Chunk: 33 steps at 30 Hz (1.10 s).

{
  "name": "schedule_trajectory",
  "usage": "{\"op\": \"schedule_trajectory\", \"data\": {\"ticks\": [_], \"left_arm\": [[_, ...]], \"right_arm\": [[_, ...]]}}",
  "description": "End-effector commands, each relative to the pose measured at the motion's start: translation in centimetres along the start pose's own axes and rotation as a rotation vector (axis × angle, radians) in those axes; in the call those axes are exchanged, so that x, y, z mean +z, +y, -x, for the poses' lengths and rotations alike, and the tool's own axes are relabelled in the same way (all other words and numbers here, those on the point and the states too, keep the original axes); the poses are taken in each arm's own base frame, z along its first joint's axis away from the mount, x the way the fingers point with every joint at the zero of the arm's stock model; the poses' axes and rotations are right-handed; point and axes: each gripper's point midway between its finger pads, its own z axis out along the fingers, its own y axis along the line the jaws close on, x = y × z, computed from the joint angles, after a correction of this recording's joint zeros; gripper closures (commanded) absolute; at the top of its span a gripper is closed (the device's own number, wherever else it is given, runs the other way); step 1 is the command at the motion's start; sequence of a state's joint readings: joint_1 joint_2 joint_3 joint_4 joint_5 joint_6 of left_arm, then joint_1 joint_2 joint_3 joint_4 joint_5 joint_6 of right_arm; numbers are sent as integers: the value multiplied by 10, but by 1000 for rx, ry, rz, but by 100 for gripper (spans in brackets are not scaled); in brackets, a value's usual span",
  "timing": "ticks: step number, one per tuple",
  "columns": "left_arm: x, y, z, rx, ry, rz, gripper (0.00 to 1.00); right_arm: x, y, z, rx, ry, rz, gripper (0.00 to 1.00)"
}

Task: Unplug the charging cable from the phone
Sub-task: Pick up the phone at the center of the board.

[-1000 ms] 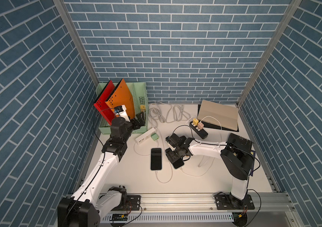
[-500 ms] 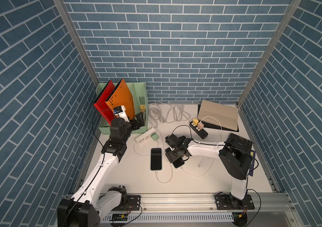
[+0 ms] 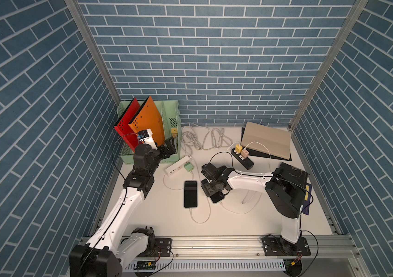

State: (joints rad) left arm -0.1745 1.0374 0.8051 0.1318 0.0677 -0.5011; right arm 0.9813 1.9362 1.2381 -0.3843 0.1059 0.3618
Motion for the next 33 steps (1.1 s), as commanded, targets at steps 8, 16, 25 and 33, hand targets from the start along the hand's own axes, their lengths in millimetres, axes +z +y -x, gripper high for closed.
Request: {"op": "schedule_trajectory", "data": {"ticks": [8, 16, 25, 33], "left_arm": [[3, -24, -9, 43, 71, -143, 0], [11, -68, -45, 35, 265, -434, 0], [-3, -103, -82, 11, 426, -676, 0], [-23, -136, -104, 41, 497, -815, 0]], "right_arm": [[-63, -18, 69, 82, -234, 171, 75], [-106, -31, 106, 135, -357, 429, 77], [-163, -29, 128, 152, -474, 809, 79], [-226, -24, 136, 53, -579, 1047, 80]]}}
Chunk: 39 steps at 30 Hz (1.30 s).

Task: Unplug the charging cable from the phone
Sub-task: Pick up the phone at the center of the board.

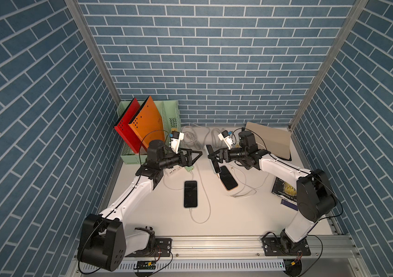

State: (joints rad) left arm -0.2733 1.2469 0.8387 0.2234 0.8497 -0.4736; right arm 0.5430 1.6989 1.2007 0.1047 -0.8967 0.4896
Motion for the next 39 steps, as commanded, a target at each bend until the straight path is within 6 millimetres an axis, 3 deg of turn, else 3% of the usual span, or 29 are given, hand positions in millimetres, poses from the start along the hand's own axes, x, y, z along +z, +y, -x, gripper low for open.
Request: {"op": "schedule_trajectory", "data": {"ticks": [1, 13, 20, 28, 39], "left_arm": [[6, -17, -5, 38, 29, -80, 0], [47, -61, -34, 82, 163, -233, 0], [50, -85, -42, 143, 202, -309, 0], [56, -93, -51, 169, 226, -336, 0], [53, -103, -40, 212, 180, -349, 0]], "right_arm": [[-25, 57, 24, -100, -52, 209, 80], [-52, 103, 26, -250, -67, 381, 80], [-63, 122, 21, -303, -63, 465, 80], [-81, 153, 16, -353, -86, 586, 81], [-82, 153, 20, -352, -150, 593, 83]]}}
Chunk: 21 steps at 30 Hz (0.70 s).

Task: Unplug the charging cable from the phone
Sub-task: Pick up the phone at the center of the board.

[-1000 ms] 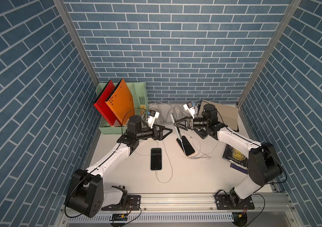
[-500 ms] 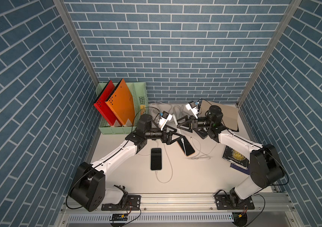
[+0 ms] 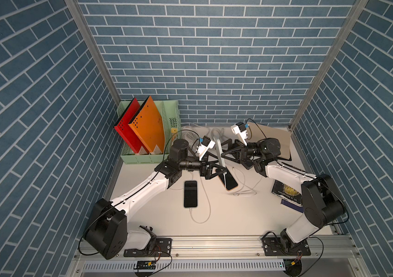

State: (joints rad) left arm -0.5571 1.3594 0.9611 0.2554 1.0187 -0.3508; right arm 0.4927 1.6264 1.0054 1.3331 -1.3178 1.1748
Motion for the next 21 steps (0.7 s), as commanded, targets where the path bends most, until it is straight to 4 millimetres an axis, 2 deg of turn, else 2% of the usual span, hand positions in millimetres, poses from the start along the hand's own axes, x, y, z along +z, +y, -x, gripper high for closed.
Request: {"op": "schedule_trajectory", "data": {"ticks": [1, 7, 12, 21], "left_arm": [[-2, 9, 4, 15, -17, 54, 0], [-6, 6, 11, 33, -38, 70, 0], [-7, 4, 14, 38, -46, 77, 1], [-7, 2, 17, 45, -53, 67, 6]], "right_arm": [[3, 18, 12, -32, -35, 31, 83], [2, 10, 15, -47, -73, -12, 84], [0, -4, 16, -59, -87, -113, 85], [0, -2, 16, -65, -109, -130, 86]]}}
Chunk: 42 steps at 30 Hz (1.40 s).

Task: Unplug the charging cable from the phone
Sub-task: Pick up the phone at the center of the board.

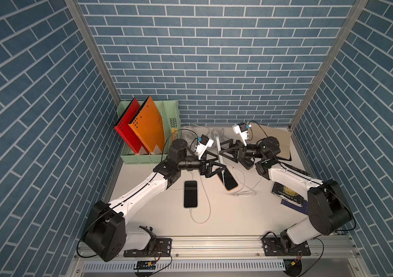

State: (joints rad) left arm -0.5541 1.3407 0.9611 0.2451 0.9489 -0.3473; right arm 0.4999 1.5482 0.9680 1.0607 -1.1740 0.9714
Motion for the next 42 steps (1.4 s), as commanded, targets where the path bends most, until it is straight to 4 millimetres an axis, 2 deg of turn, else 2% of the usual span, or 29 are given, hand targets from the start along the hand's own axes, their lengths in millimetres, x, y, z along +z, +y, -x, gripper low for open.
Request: {"op": "schedule_trajectory", "data": {"ticks": [1, 5, 11, 20, 26, 28, 29, 31, 33, 34, 35, 37, 38, 42], "left_arm": [[-4, -6, 10, 39, -24, -2, 7], [-5, -8, 12, 44, -29, -6, 9], [-5, -9, 13, 50, -32, -9, 19], [-6, -10, 13, 56, -35, -10, 57], [-8, -10, 16, 66, -50, 12, 92], [-9, -10, 18, 73, -56, 19, 100], [-10, -9, 18, 74, -59, 26, 100], [-10, -8, 19, 82, -62, 36, 100], [-11, -6, 19, 86, -61, 56, 100], [-11, -4, 19, 90, -62, 69, 100], [-12, -3, 20, 92, -64, 80, 100], [-13, 0, 21, 99, -65, 104, 100], [-14, 1, 22, 104, -67, 115, 100], [-17, 6, 27, 115, -76, 158, 100]], "right_arm": [[2, 15, 11, -80, -35, 7, 86], [4, 16, 9, -75, -26, 20, 86], [5, 17, 7, -75, -22, 32, 86], [5, 19, 3, -63, -9, 52, 85], [5, 21, 1, -63, 2, 59, 81], [5, 21, 1, -61, 3, 59, 80], [5, 20, 0, -59, 5, 59, 77], [5, 20, 0, -57, 8, 60, 64], [4, 20, 1, -58, 11, 60, 47], [3, 19, 1, -58, 10, 56, 34], [2, 19, 1, -59, 9, 53, 25], [-2, 18, 2, -59, 5, 44, 14], [-4, 18, 1, -59, 5, 41, 2], [-11, 16, 0, -53, -2, 22, 0]]}}
